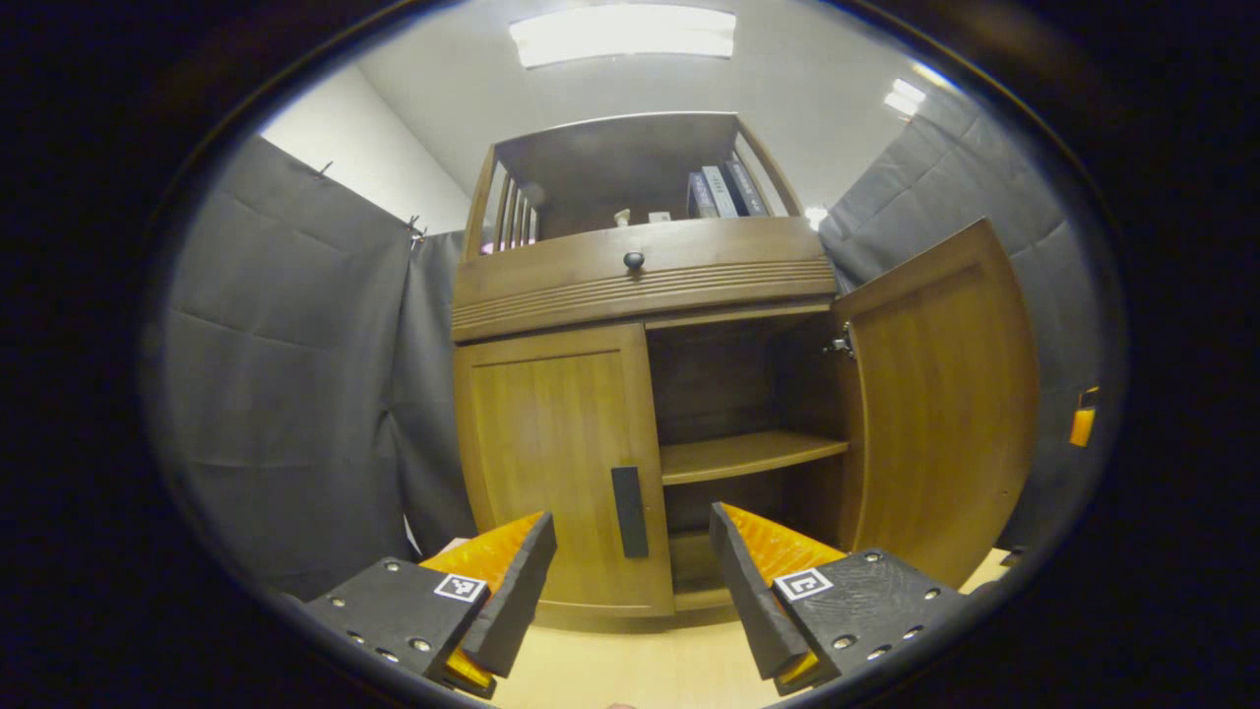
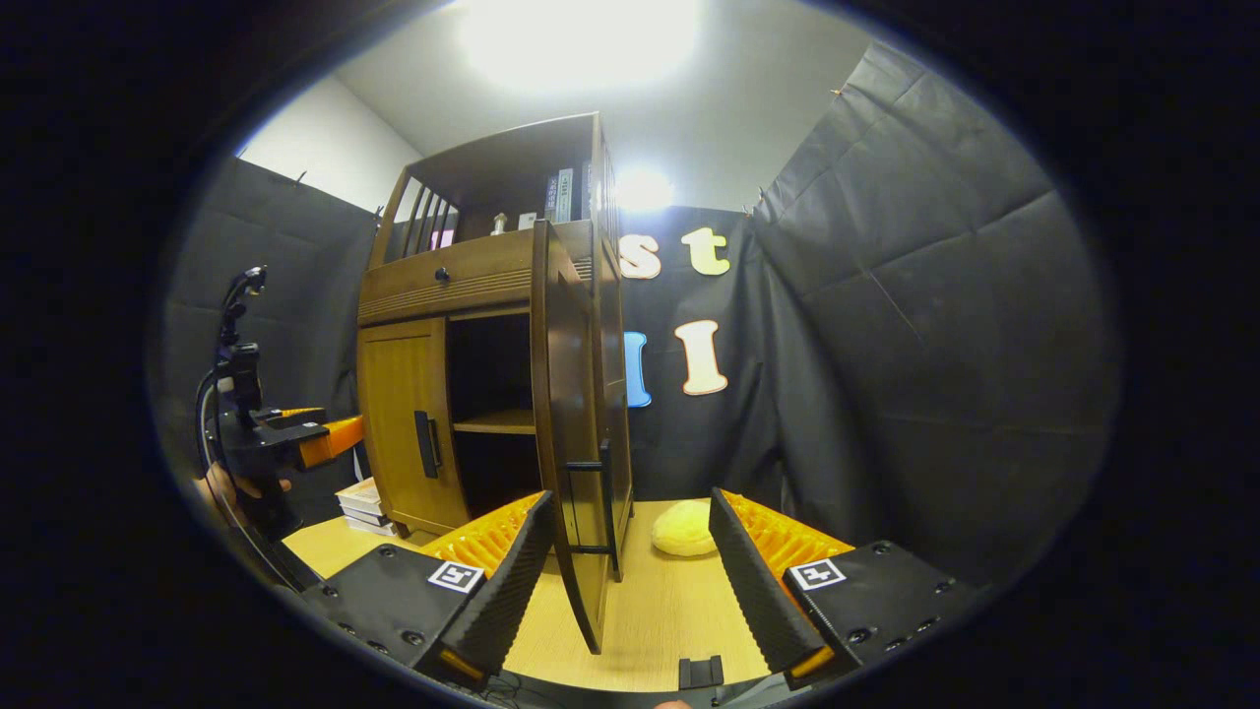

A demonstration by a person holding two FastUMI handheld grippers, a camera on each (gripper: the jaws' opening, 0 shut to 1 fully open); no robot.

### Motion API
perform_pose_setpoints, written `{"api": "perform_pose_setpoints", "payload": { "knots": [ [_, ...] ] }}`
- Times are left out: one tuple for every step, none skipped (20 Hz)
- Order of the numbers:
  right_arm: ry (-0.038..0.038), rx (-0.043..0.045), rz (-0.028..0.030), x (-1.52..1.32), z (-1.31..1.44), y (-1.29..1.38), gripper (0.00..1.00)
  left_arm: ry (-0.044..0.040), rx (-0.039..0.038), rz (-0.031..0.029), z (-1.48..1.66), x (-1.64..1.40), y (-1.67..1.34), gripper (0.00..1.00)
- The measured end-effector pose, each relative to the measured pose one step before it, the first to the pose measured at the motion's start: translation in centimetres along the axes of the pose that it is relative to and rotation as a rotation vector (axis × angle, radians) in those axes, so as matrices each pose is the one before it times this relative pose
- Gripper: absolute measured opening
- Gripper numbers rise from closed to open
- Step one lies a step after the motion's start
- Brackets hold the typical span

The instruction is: Open the right door of the double-door shoe cabinet with the right hand, and open the left door with the left hand.

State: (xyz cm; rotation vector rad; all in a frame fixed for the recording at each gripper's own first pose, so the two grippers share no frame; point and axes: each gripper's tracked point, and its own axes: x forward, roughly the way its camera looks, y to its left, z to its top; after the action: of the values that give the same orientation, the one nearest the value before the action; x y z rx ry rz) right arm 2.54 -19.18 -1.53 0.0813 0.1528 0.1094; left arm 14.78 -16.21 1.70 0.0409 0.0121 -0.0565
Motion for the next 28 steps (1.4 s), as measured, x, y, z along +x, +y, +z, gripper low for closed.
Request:
{"api": "perform_pose_setpoints", "payload": {
  "knots": [
    [-0.0062,0.00222,-0.00202,0.054,0.063,0.27,0.92,-0.0016,-0.00695,-0.00624,-0.099,1.136,0.065,0.92],
    [-0.0075,0.00175,-0.00605,0.103,0.148,0.273,0.97,0.00007,-0.00599,-0.00281,-0.153,1.158,0.198,0.92],
    [-0.00288,0.0004,-0.00336,0.092,-0.232,0.612,0.92,0.00047,-0.00632,-0.00254,-0.234,1.187,0.259,0.92],
    [-0.0024,-0.00461,-0.0006,0.209,-0.058,0.505,0.97,0.00227,-0.00653,-0.00173,-0.363,1.093,0.28,0.91],
    [0.00028,-0.00967,-0.00451,0.25,0.015,0.435,0.92,0.00271,-0.00442,-0.00387,-0.274,1.094,0.319,0.91],
    [0.0021,-0.01315,-0.00662,0.198,-0.139,0.284,0.92,0.00148,-0.00168,-0.00351,-0.178,1.198,0.26,0.91],
    [0.00184,-0.01253,-0.00739,0.199,-0.013,0.278,0.97,0.00516,-0.00071,-0.00479,-0.322,1.172,0.225,0.9],
    [0.00403,-0.01111,-0.00664,0.217,-0.13,0.364,0.97,0.00425,-0.00272,-0.00699,-0.462,1.151,0.082,0.9],
    [0.00336,-0.00562,-0.00598,0.169,-0.128,0.315,0.97,0.0027,-0.00435,-0.00666,-0.421,1.08,0.135,0.9],
    [0.00348,-0.00091,-0.00688,0.146,-0.02,0.29,0.97,0.00285,-0.00307,-0.00511,-0.41,1.023,0.001,0.91],
    [0.00437,0.00096,-0.00575,0.174,-0.087,0.359,0.97,0.00363,-0.00188,-0.0036,-0.415,0.741,0.033,0.9],
    [0.0046,-0.00035,-0.00599,0.181,-0.194,0.492,0.92,0.0062,-0.00228,-0.00384,-0.508,0.65,0.148,0.91],
    [0.00425,-0.00309,-0.00614,0.228,-0.078,0.383,0.92,0.00684,-0.00311,-0.00452,-0.494,0.85,0.062,0.91],
    [0.00338,-0.00493,-0.0061,0.254,-0.08,0.345,0.92,0.00798,-0.00406,-0.00628,-0.633,1.004,0.015,0.91],
    [0.00406,-0.00508,-0.00383,0.137,-0.051,0.396,0.97,0.00798,-0.00373,-0.00682,-0.571,0.982,0.014,0.91],
    [0.00094,-0.00173,-0.00225,0.221,-0.063,0.38,0.97,0.00951,-0.00052,-0.00451,-0.499,0.844,-0.032,0.91],
    [0.00143,0.00029,0.00036,0.298,0.098,0.461,0.97,0.00757,-0.00047,-0.00638,-0.435,0.906,-0.002,0.92],
    [0.002,-0.00059,-0.00032,0.189,-0.151,0.436,0.92,0.01018,-0.0022,-0.00647,-0.449,0.912,-0.166,0.91],
    [0.00091,-0.00274,-0.00244,0.215,-0.041,0.367,0.97,0.01422,-0.00464,-0.01163,-0.55,1.034,-0.112,0.91],
    [0.00114,-0.00338,-0.0037,0.243,-0.045,0.222,0.92,0.01762,-0.00855,-0.00375,-0.523,0.877,0.198,0.92],
    [0.00057,-0.00157,-0.00274,0.263,0.06,0.293,0.92,0.0183,-0.00892,-0.00788,-0.562,0.877,0.073,0.92],
    [0.00215,0.0009,-0.00162,0.32,-0.037,0.407,0.92,0.01364,-0.00677,-0.01155,-0.237,0.658,-0.193,0.91],
    [0.00182,0.00232,0.00005,0.269,0.031,0.391,0.92,0.00666,-0.00331,-0.00534,-0.109,0.487,0.045,0.87],
    [0.00211,0.002,0.00055,0.195,-0.039,0.356,0.97,0.00594,0.00208,-0.00731,-0.371,0.152,0.132,0.82],
    [0.00163,0.00186,-0.00132,0.297,-0.039,0.32,0.97,0.00459,0.00307,-0.01516,-0.15,0.157,-0.079,0.78],
    [0.00181,0.00195,-0.00213,0.245,-0.071,0.238,0.92,-0.00832,-0.0054,-0.01705,-0.074,0.338,-0.262,0.78],
    [0.0013,0.00071,-0.00946,0.191,-0.016,0.115,0.98,-0.00346,-0.00108,-0.00263,-0.021,0.542,-0.348,0.66],
    [-0.00142,0.00076,-0.01332,0.154,-0.113,0.025,0.98,-0.00105,0.00894,-0.00819,-0.016,-0.107,0.023,0.54]
  ]
}}
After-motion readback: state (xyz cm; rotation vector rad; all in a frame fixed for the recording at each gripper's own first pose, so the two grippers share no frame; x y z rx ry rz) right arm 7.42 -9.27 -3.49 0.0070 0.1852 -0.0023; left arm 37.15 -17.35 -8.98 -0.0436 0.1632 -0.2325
